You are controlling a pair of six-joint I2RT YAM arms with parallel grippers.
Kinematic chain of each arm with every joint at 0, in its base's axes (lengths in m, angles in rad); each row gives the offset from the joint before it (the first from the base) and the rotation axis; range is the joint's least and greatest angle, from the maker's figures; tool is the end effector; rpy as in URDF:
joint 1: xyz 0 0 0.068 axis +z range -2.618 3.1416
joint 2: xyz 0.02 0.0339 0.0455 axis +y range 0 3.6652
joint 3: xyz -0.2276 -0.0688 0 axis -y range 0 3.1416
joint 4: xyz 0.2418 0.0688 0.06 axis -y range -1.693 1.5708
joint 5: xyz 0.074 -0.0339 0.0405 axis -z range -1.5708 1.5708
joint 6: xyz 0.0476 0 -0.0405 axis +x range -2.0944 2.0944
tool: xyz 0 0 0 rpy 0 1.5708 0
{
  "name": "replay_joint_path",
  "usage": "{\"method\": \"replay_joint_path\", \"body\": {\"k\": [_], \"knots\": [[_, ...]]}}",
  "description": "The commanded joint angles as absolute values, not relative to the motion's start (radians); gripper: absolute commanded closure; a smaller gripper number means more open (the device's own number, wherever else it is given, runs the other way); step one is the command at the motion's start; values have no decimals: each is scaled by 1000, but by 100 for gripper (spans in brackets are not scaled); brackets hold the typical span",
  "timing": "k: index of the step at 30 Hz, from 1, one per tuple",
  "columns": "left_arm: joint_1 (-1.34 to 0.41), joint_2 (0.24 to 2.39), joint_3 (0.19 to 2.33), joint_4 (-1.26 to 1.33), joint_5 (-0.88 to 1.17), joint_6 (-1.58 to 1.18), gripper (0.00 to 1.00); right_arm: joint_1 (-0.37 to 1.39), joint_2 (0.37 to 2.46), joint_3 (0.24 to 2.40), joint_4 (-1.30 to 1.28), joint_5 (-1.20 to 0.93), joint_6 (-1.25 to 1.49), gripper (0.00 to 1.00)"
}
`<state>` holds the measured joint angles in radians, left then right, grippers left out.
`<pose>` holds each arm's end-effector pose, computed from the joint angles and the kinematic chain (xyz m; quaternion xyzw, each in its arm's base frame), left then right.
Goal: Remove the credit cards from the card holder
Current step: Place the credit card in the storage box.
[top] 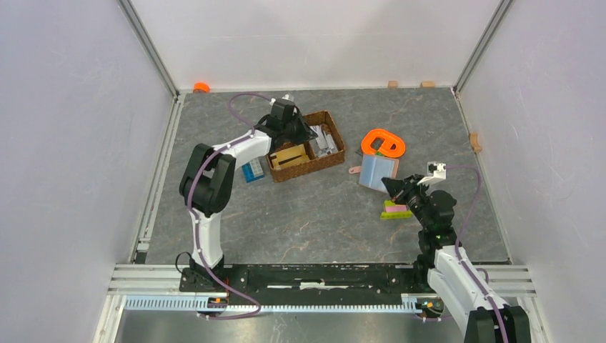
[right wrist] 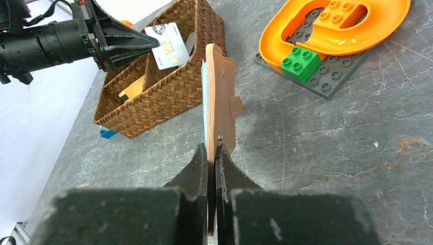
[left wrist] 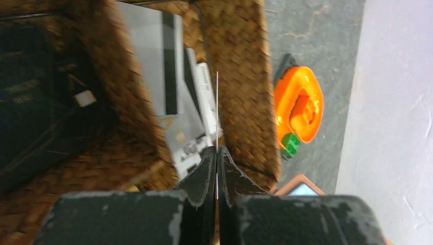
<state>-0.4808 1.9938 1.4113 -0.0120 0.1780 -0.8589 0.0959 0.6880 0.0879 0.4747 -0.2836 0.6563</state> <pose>0.3937 -0.2149 0.1704 -0.1244 0.8719 -0.3516 0.3175 0.1942 0.0321 0.1560 0.1155 0.7394 0.3391 0.5701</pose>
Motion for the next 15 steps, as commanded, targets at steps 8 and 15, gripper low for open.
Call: {"method": "replay_joint_path", "body": {"k": [8,15], "knots": [[-436,1914,1441,-75,282,-846,51,93,746,138,551,-344,649,100],[-465,1654,1237,-20,274,-851,43,94,841,123,751,-520,713,100]]}}
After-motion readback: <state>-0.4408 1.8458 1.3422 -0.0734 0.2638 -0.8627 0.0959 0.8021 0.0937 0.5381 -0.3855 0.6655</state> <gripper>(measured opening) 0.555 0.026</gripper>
